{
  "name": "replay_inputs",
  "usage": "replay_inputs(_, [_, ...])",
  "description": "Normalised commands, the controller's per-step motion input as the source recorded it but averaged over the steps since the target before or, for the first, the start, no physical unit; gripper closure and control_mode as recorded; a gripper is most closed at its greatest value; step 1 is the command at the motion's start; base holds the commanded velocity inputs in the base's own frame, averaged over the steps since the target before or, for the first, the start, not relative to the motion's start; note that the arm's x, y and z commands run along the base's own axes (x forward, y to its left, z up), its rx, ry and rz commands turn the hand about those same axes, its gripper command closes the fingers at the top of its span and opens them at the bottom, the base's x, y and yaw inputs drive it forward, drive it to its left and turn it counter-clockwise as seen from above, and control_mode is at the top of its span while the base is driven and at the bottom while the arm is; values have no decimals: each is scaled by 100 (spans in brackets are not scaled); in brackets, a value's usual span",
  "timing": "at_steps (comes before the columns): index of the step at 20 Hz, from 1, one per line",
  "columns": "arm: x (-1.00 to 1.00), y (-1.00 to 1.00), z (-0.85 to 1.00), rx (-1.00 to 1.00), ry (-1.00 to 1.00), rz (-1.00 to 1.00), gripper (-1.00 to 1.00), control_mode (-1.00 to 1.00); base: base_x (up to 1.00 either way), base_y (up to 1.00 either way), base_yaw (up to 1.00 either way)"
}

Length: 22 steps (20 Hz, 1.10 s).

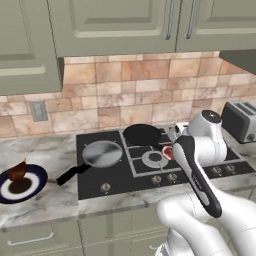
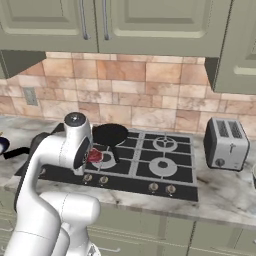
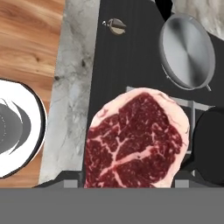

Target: Place one of the steaks on the plate and the other in the bowl. Then place the bowl in the fridge.

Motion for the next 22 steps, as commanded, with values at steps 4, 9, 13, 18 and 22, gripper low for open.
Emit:
replay_inputs(4, [0,0,0,0,0,0,100,100,-26,-4,-11])
replay_inputs(9, [0,0,0,0,0,0,100,100,-39,-15,-15])
replay_inputs(13, [0,0,0,0,0,0,100,100,-34,-18,-14])
replay_inputs(18, [0,0,0,0,0,0,100,100,-17,-42,-10])
replay_inputs(22, [0,0,0,0,0,0,100,100,-2,-68,-6])
